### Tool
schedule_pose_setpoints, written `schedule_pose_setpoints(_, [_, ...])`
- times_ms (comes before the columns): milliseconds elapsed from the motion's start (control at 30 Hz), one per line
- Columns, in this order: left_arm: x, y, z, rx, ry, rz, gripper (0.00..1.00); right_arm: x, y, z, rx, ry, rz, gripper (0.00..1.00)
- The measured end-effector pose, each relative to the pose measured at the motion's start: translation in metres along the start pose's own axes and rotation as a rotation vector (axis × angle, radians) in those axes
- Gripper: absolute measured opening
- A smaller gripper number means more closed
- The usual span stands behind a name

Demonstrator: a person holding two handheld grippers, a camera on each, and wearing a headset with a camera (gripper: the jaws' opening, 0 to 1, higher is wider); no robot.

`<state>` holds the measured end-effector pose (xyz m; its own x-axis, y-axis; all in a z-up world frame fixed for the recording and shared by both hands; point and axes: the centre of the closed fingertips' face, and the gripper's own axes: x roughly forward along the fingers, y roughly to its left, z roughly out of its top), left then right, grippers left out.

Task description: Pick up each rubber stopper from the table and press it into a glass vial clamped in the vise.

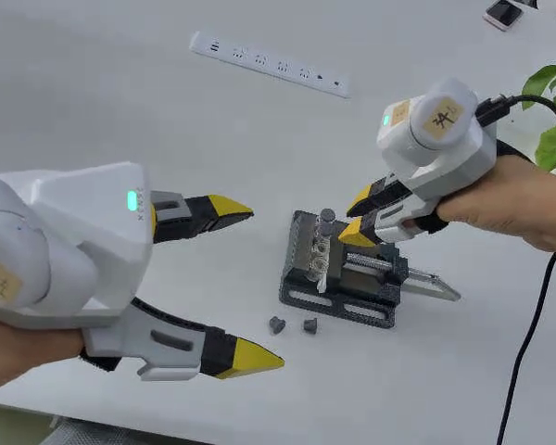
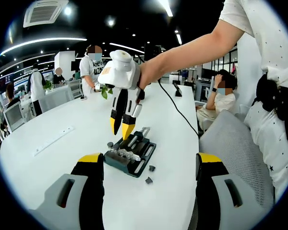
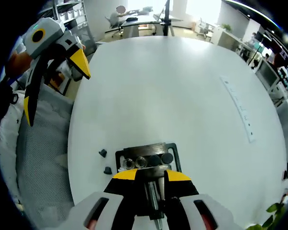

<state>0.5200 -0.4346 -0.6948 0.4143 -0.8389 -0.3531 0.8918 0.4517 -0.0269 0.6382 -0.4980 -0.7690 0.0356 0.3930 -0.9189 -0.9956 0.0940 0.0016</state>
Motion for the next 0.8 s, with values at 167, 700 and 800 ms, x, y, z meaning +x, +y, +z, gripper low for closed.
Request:
schedule_pose_setpoints(167, [0.0, -0.002, 0.0, 0.006, 0.011, -0.006, 0.77, -0.01, 0.001, -0.001, 0.022, -0.05, -0.027, 0.22])
schedule_pose_setpoints(700, [0.0, -0.007, -0.007, 0.024, 0.065, -0.023, 0.8, -0.039, 0.016, -0.018, 0.114, -0.225, -0.102, 0.36])
schedule_pose_setpoints(800, [0.0, -0.008, -0.008, 0.028, 0.073, -0.025, 0.8, -0.042, 0.022, -0.021, 0.135, -0.26, -0.108, 0.38])
